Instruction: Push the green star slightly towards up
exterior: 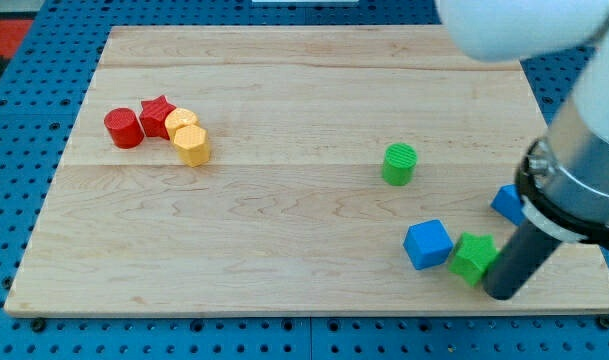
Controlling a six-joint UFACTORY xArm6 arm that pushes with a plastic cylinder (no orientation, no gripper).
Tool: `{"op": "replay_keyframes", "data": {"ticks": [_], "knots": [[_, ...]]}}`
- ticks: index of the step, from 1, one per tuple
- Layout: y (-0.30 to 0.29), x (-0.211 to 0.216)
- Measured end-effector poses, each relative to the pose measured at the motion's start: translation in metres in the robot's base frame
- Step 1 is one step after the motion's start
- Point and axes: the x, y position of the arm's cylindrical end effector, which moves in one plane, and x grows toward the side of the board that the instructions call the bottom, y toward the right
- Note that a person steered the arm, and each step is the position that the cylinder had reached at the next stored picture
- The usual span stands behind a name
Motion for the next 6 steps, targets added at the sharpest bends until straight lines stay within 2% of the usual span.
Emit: {"op": "replay_keyframes", "data": {"ticks": [1, 2, 4, 6], "knots": [[-0.019, 0.0], [-0.038, -0.023], [-0.039, -0.089], [-0.068, -0.123]]}}
